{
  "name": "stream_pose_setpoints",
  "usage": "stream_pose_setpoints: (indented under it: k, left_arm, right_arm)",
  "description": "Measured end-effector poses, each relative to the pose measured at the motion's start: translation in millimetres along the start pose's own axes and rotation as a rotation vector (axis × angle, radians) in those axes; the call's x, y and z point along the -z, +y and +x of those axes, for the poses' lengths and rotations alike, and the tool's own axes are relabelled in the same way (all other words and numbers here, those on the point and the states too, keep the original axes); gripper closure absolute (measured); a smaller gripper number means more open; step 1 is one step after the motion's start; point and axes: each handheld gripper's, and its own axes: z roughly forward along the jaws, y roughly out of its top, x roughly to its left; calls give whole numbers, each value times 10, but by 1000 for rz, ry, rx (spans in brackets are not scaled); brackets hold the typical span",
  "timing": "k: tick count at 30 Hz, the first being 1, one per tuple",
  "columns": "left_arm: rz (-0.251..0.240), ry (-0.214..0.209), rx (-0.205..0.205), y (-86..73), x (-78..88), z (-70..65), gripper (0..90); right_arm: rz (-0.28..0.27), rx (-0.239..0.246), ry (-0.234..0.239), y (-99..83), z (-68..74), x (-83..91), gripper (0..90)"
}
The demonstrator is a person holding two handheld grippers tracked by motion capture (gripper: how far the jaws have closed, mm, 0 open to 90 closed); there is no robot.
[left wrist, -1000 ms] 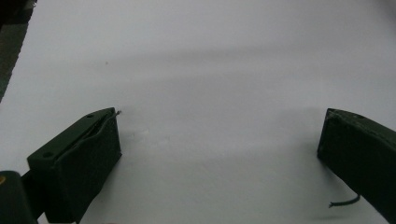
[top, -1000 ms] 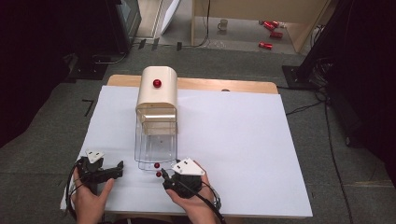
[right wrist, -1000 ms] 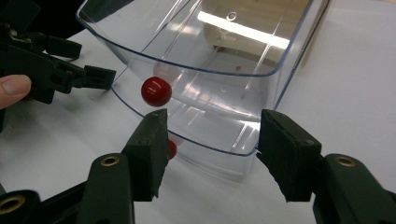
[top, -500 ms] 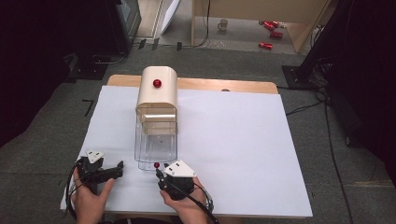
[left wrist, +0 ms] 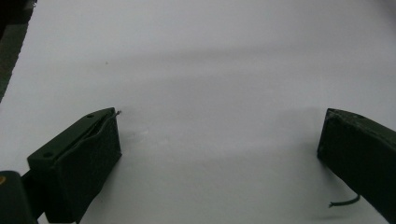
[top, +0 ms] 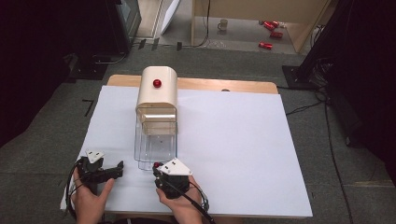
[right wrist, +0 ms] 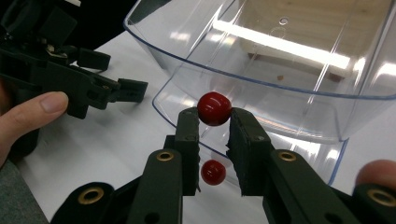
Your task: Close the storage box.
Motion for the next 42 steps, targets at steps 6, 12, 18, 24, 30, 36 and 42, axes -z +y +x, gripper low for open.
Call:
stream_pose_setpoints:
  k: [6,12,18,24,30,36,42]
  left_arm:
    - [-1,0,0,0,-1,0,0]
    - [-1,0,0,0,-1,0,0]
    - [-1,0,1,0,-1,0,0]
    - [1,-1,-1,0,1,1,0]
    - [1,-1,-1,0,1,1,0]
    - [2,-1,-1,1,1,1,0]
    - [2,-1,-1,1,2,1,0]
  right_arm:
    - [-13,7,1,65,17,17,750]
    - [-27,17,-4,168,5,20,751]
    - [-44,28,-4,306,-13,3,753]
    - [-60,35,-12,436,-37,-32,765]
    - [-59,41,-28,525,-93,-84,768]
    - [-55,36,-45,609,-173,-166,768]
    - [-55,27,-62,694,-254,-268,768]
